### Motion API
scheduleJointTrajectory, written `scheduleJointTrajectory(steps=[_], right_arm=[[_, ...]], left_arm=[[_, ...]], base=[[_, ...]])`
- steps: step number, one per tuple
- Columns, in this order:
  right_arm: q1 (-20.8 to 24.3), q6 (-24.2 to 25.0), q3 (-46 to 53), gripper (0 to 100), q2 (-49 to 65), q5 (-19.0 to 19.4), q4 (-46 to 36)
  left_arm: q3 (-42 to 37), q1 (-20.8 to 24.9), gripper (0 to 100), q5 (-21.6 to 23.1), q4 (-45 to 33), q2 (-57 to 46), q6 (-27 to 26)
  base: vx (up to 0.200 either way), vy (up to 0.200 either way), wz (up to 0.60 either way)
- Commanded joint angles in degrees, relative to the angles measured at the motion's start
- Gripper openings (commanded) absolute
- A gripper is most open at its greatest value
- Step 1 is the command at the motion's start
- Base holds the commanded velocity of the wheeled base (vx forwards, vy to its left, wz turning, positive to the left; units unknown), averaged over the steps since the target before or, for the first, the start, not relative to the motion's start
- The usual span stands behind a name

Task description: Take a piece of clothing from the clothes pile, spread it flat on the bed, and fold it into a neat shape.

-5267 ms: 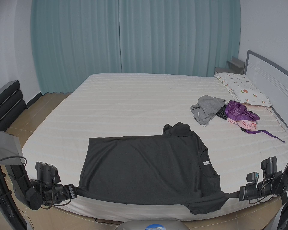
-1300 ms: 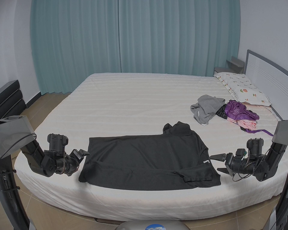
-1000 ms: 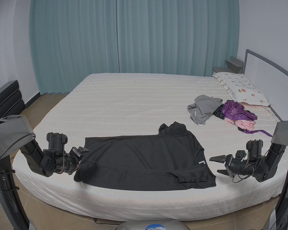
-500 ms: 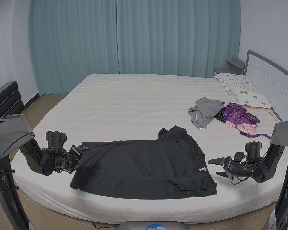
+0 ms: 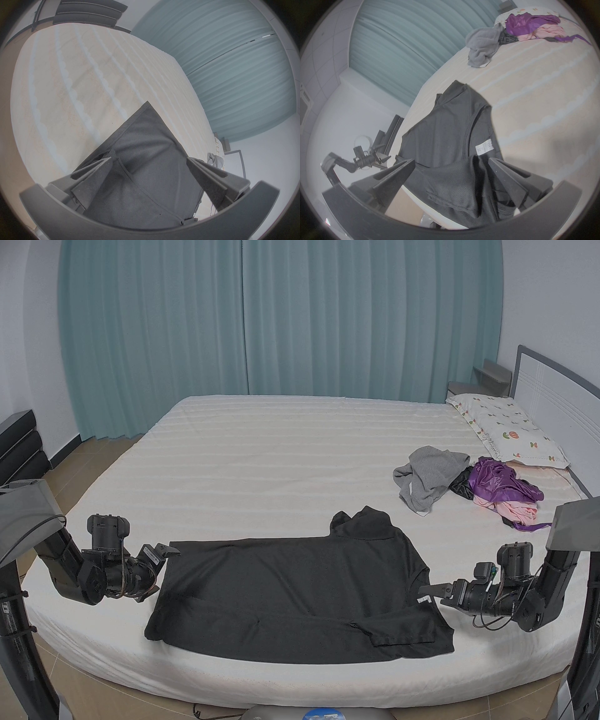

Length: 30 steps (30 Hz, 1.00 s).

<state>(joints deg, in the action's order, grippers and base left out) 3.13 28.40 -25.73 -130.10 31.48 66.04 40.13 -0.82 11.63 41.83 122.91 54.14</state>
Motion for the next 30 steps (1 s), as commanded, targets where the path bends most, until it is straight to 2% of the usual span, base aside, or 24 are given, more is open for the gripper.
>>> scheduleJointTrajectory(steps=[1, 6, 16, 18, 25, 26, 30], right_arm=[[2.7, -1.2, 0.1, 100, -4.4, -0.7, 1.5], [2.6, -5.9, -0.5, 100, -5.9, -0.8, 1.5], [2.7, -8.2, -1.2, 100, -6.8, -1.0, 1.4], [2.2, -10.8, -1.1, 100, -7.2, -2.6, 1.5], [2.1, -12.4, 0.0, 100, -7.2, -2.6, 1.6], [2.1, -12.8, 0.2, 0, -7.2, -2.6, 1.6], [1.9, -13.6, 0.2, 0, -7.1, -2.6, 1.6]], left_arm=[[0.0, -0.4, 100, 0.4, 0.0, 0.3, -0.2], [-0.1, -0.2, 100, 0.4, 0.0, 0.4, -0.9], [0.0, -0.1, 100, 0.4, 0.0, 0.9, -0.9], [0.1, -0.1, 100, 0.4, 0.0, 1.3, -1.0], [0.2, -0.1, 100, 0.4, 0.0, 1.5, -1.0], [0.2, -0.1, 100, 0.4, 0.1, 1.5, -1.0], [0.3, -0.1, 100, 0.3, 0.2, 1.6, -1.0]], base=[[0.0, 0.0, 0.0], [0.0, 0.0, 0.0], [0.0, 0.0, 0.0], [0.0, 0.0, 0.0], [0.0, 0.0, 0.0], [0.0, 0.0, 0.0], [0.0, 0.0, 0.0]])
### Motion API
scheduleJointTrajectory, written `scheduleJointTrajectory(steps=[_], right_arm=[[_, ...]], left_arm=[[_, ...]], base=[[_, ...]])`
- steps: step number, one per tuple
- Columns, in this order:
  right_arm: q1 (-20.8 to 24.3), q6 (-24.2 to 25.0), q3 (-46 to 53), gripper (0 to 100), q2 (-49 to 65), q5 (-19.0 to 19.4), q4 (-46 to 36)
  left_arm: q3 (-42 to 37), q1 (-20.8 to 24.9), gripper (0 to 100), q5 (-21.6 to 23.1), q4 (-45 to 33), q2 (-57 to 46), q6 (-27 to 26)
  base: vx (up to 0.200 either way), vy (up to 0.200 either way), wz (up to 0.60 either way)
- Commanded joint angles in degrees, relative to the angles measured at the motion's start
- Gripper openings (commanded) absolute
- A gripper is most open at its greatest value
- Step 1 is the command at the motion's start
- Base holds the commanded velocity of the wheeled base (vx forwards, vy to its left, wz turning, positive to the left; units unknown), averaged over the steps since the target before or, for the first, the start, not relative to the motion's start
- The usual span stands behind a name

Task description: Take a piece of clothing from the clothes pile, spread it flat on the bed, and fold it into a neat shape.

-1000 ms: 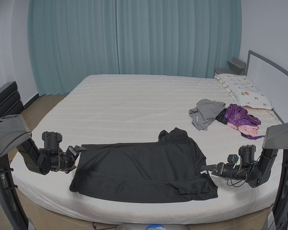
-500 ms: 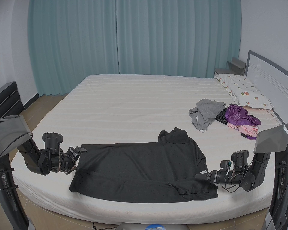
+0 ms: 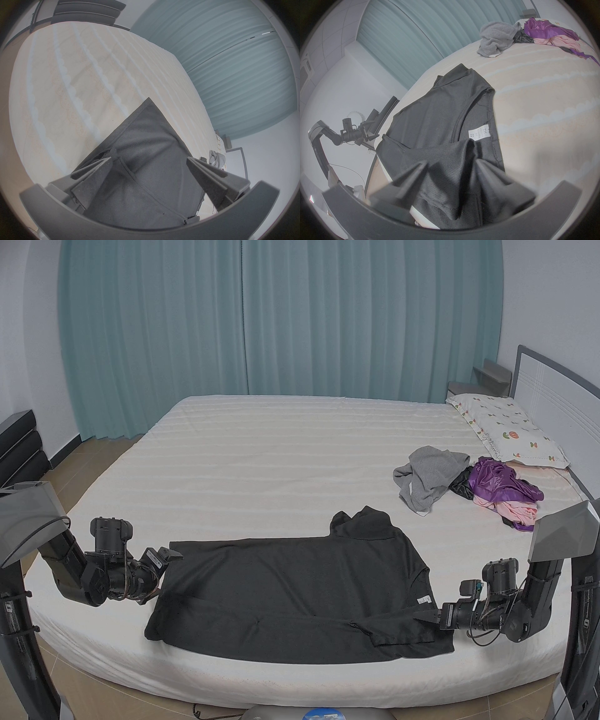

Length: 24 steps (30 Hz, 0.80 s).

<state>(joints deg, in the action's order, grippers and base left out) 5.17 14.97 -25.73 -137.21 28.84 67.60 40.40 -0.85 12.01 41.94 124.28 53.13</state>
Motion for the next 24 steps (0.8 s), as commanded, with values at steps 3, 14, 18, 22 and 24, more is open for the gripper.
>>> scheduleJointTrajectory(steps=[3, 14, 18, 22, 24], right_arm=[[-0.5, -0.1, 0.3, 0, 0.1, 0.1, 0.0], [-2.0, 0.6, 0.2, 0, 0.8, 1.0, 0.0], [-1.8, 0.6, 0.4, 0, 0.6, 1.0, 0.1], [-1.7, 0.6, 0.7, 0, 0.5, 1.0, 0.1], [-1.7, 0.6, 0.7, 0, 0.4, 1.0, 0.1]], left_arm=[[0.1, -0.3, 100, -0.1, 0.1, 0.3, 0.0], [1.6, -0.7, 100, -0.5, 0.1, 1.6, -3.8], [2.8, -0.6, 100, -0.5, -0.1, 2.6, -5.1], [3.1, -0.4, 100, -0.5, -0.1, 3.4, -6.8], [3.1, -0.4, 100, -0.7, -0.2, 3.9, -8.0]], base=[[0.0, 0.0, 0.0], [0.0, 0.0, 0.0], [0.0, 0.0, 0.0], [0.0, 0.0, 0.0], [0.0, 0.0, 0.0]])
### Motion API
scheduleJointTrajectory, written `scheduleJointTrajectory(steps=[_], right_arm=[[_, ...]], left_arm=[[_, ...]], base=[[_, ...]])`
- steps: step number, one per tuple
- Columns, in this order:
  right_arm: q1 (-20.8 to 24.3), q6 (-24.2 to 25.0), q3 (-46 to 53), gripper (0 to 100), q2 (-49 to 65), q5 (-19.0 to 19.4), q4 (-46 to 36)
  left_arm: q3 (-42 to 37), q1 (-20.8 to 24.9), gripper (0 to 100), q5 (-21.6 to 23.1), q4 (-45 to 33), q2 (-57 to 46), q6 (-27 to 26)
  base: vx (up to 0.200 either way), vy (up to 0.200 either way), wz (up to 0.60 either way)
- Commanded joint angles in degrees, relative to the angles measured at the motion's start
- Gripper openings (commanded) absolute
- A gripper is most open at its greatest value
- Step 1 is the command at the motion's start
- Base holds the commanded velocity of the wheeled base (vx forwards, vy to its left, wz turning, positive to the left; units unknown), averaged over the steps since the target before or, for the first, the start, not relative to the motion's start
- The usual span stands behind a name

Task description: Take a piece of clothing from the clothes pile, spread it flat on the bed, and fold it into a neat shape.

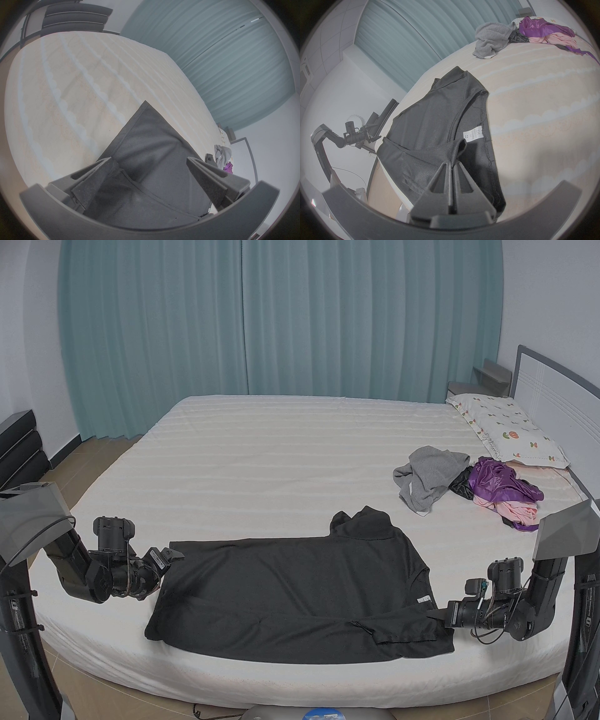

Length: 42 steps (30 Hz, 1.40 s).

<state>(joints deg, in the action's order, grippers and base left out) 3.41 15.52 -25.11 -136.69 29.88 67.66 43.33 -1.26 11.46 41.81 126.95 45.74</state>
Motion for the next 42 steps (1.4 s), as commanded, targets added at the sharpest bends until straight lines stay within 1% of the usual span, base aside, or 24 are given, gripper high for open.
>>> scheduleJointTrajectory(steps=[1, 10, 12, 15, 22, 23, 26, 27, 28, 32, 39, 42], right_arm=[[0.1, 0.1, 0.1, 0, -0.1, 0.0, 0.0], [0.4, 0.9, 0.1, 0, -0.2, 0.0, 0.1], [0.5, 0.9, 0.1, 0, -0.2, 0.0, 0.1], [0.5, 0.9, 0.0, 0, -0.2, 0.0, 0.1], [0.5, 1.0, 0.0, 0, -0.2, 0.0, 0.1], [0.5, 1.0, 0.0, 0, -0.2, 0.0, 0.1], [0.5, 1.0, 0.0, 0, -0.2, 0.0, 0.1], [0.5, 1.1, 0.0, 0, -0.2, 0.0, 0.1], [0.5, 1.2, 0.0, 0, -0.2, 0.0, 0.1], [0.6, 1.6, 0.1, 0, -0.1, 0.0, 0.4], [0.7, 2.1, 2.5, 0, -0.4, 0.0, 7.0], [0.8, 3.6, 3.1, 0, 0.0, 0.0, 8.6]], left_arm=[[0.1, 0.0, 100, -0.1, -0.1, 1.4, -0.7], [0.3, 0.4, 100, -0.6, 0.1, 3.3, -3.8], [0.7, 0.8, 100, -3.0, 0.2, 4.2, -4.0], [1.1, 1.4, 100, -5.0, 0.4, 5.5, -5.3], [1.4, 2.7, 100, -6.0, 0.1, 5.9, -5.8], [1.4, 2.7, 0, -6.0, 0.1, 5.9, -5.9], [1.2, 2.7, 0, -6.0, 0.1, 5.8, -5.9], [0.4, 2.3, 0, -8.1, -0.1, 5.5, -6.2], [0.1, 2.1, 0, -9.0, -0.2, 5.3, -6.5], [-1.1, 1.8, 0, -10.9, -0.2, 4.6, -8.7], [-2.2, 1.8, 0, -12.1, -0.3, 2.3, -9.2], [-2.6, 1.7, 0, -12.2, -0.2, 1.5, -9.2]], base=[[0.0, 0.0, 0.0], [0.0, 0.0, 0.0], [0.0, 0.0, 0.0], [0.0, 0.0, 0.0], [0.0, 0.0, 0.0], [0.0, 0.0, 0.0], [0.0, 0.0, 0.0], [0.0, 0.0, 0.0], [0.0, 0.0, 0.0], [0.0, 0.0, 0.0], [0.0, 0.0, 0.0], [0.0, 0.0, 0.0]])
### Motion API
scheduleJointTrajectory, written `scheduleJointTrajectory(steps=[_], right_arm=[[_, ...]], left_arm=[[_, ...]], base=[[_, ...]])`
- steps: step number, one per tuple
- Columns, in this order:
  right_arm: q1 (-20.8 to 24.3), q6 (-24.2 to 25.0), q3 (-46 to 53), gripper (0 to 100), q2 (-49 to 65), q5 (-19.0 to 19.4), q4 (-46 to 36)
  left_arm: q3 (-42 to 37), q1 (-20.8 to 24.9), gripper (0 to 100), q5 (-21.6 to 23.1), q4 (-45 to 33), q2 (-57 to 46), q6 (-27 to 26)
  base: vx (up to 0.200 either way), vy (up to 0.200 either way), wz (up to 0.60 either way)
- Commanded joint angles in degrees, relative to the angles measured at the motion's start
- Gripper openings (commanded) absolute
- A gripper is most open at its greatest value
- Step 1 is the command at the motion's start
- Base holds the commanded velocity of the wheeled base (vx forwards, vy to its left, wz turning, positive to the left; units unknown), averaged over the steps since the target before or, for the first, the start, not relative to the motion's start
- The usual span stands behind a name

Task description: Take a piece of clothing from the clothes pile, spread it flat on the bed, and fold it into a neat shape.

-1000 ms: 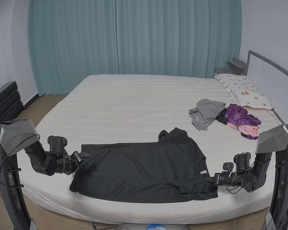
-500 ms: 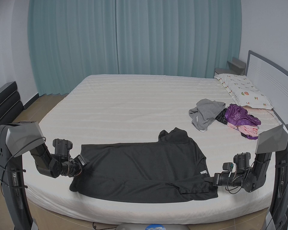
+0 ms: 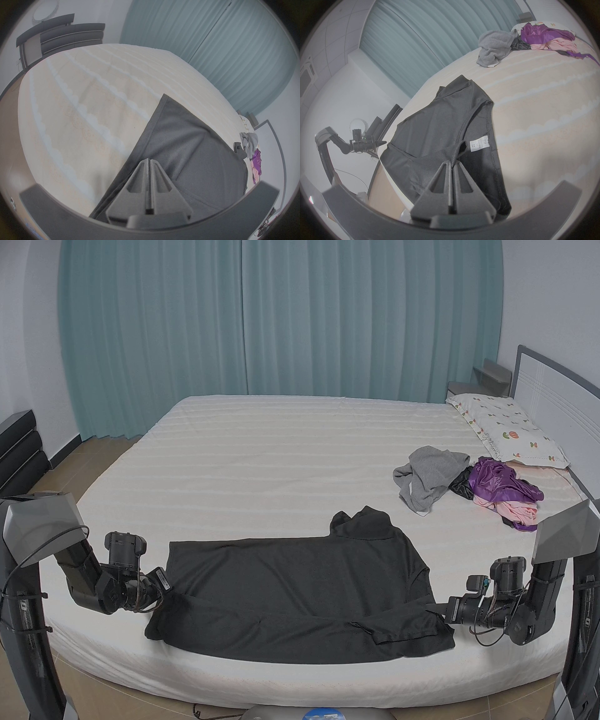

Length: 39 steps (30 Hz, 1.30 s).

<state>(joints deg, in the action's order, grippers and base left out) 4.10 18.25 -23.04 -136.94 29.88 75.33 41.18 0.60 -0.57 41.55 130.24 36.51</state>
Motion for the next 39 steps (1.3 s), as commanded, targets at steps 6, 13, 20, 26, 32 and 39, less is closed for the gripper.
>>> scheduleJointTrajectory(steps=[6, 13, 20, 26, 32, 39], right_arm=[[0.6, 4.3, 2.4, 0, 0.2, -0.1, 5.9], [0.8, 4.3, 2.5, 0, -0.5, -0.2, 6.1], [0.9, 4.3, 2.4, 0, -1.3, -0.2, 6.1], [1.4, 4.3, 2.4, 0, -2.1, -0.2, 6.1], [1.4, 4.3, 2.3, 0, -2.0, -0.2, 6.1], [1.4, 4.3, 2.3, 0, -2.0, -0.2, 6.1]], left_arm=[[-1.6, -0.2, 0, -0.1, -1.6, -5.2, -0.3], [-0.7, -0.7, 0, 4.6, -4.1, -4.4, -0.1], [-0.4, -0.9, 100, 8.7, -3.3, -2.0, -2.3], [-0.3, -0.8, 100, 8.9, 2.5, 1.4, -3.2], [0.0, -0.4, 100, 9.3, 2.0, 1.7, -3.2], [-0.8, -0.2, 100, 9.2, 2.0, 1.6, -3.2]], base=[[0.0, 0.0, 0.0], [0.0, 0.0, 0.0], [0.0, 0.0, 0.0], [0.0, 0.0, 0.0], [0.0, 0.0, 0.0], [0.0, 0.0, 0.0]])
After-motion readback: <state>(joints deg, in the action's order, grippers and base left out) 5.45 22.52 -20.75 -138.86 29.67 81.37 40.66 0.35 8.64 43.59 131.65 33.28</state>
